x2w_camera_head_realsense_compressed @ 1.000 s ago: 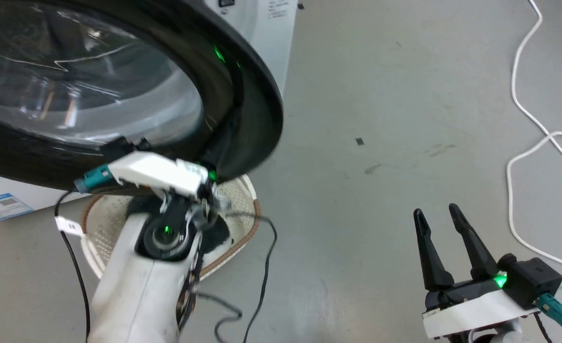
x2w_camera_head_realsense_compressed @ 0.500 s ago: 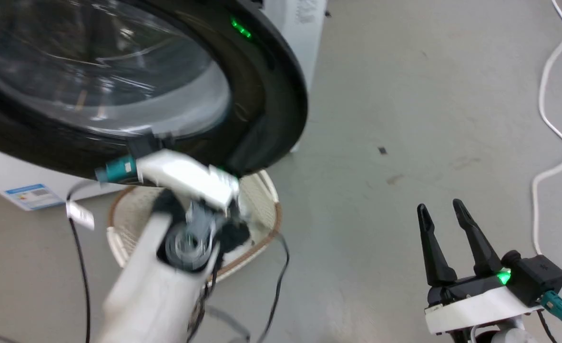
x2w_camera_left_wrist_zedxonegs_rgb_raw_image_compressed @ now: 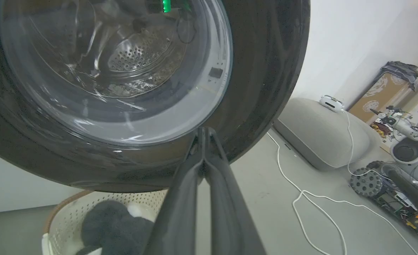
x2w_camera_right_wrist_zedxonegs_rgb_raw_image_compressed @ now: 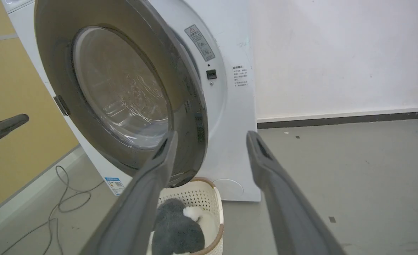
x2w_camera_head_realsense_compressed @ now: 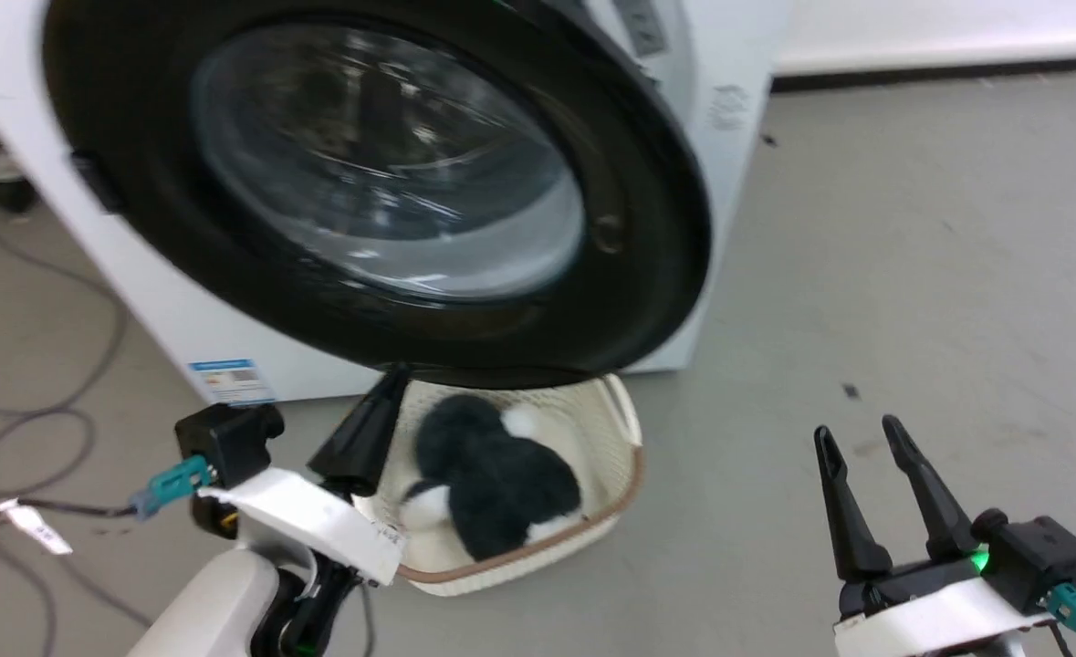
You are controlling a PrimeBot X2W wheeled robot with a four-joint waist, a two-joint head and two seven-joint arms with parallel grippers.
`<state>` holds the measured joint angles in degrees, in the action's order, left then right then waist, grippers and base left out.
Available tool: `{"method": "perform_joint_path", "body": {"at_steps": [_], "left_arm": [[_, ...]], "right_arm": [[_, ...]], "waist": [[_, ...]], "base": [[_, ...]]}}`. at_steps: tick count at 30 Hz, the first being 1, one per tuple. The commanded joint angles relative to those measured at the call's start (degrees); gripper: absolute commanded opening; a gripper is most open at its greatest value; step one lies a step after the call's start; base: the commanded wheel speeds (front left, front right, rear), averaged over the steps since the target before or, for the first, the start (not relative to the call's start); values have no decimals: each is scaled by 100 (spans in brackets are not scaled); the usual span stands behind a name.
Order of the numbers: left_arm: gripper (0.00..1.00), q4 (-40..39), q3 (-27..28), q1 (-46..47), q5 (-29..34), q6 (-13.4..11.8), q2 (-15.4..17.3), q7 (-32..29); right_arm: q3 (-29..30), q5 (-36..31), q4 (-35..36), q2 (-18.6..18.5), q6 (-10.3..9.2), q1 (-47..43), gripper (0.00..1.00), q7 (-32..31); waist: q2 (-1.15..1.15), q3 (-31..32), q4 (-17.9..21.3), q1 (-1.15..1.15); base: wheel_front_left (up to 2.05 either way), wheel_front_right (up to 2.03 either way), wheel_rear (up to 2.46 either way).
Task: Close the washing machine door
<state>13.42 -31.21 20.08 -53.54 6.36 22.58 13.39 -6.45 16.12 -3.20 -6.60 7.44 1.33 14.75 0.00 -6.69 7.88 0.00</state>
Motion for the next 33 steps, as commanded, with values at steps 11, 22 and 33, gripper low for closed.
{"method": "perform_joint_path", "body": {"at_steps": [11, 22, 33], "left_arm": [[0, -1367, 1905, -1519, 2390, -705, -681, 159], [100, -1521, 2174, -2457, 3767, -450, -1170, 160], [100, -1401, 2242, -2351, 4255, -268, -1388, 161]], "right_arm": [[-75, 30, -2, -79, 5, -180, 100, 25], [-152, 50, -88, -56, 5, -262, 100, 25], [-372, 293, -2, -202, 5, -96, 0, 25]], "waist": [[0, 428, -643, 0], [0, 388, -758, 0], [0, 105, -994, 0]], "base": [[0, 0, 0], [0, 0, 0], [0, 0, 0]]}}
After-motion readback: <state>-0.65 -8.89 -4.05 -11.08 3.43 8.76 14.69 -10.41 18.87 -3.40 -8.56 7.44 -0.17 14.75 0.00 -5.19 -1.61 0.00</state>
